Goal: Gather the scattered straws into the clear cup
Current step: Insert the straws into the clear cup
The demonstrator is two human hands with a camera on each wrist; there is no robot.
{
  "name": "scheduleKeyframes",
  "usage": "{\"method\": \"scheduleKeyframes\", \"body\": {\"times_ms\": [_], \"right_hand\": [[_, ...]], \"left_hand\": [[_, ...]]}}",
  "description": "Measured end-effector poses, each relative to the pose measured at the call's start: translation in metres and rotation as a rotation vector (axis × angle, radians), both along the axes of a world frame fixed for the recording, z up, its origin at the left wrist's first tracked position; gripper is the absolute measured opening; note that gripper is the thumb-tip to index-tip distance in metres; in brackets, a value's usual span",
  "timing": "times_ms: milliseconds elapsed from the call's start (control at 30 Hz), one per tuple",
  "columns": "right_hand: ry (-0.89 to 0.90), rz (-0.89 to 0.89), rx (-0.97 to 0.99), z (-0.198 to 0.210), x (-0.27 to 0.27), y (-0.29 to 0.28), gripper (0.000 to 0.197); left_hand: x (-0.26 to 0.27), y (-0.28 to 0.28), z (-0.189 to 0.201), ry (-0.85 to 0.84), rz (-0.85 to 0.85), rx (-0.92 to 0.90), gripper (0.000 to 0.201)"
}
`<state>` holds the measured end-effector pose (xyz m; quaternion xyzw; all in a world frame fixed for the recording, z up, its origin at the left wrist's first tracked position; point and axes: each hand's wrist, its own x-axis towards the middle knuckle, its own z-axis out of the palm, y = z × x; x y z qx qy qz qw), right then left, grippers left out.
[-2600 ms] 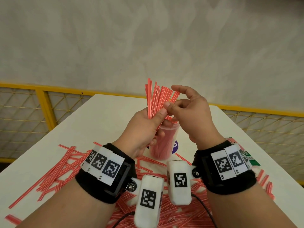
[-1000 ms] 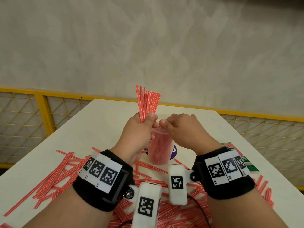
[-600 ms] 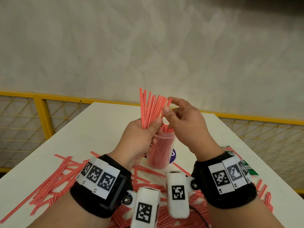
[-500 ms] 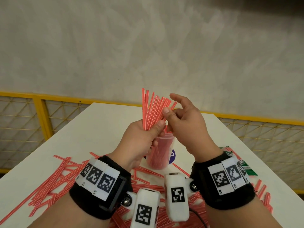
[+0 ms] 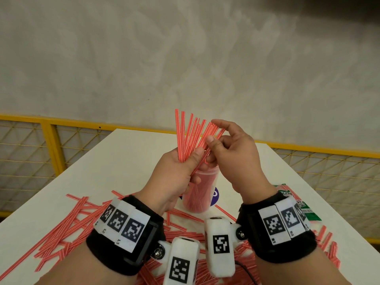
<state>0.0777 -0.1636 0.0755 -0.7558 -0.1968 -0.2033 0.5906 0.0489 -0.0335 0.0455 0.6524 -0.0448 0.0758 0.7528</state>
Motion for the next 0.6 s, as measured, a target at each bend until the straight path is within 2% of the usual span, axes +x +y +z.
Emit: {"method": "scheduleKeyframes", "body": {"times_ms": [367, 600], "right_hand": [[-0.004, -0.021, 0.019, -0.0007, 0.0012, -0.0011, 0.028], [-0.019, -0.016, 0.147, 0.0030, 0.0008, -0.0034, 0.027]], "left_hand": [[-0.0044, 0.0002, 0.0041, 0.006, -0.004, 0.033, 0.021], [-0.0045, 0.0018, 0.0049, 0.030, 0.045, 0.058, 0.024]]}}
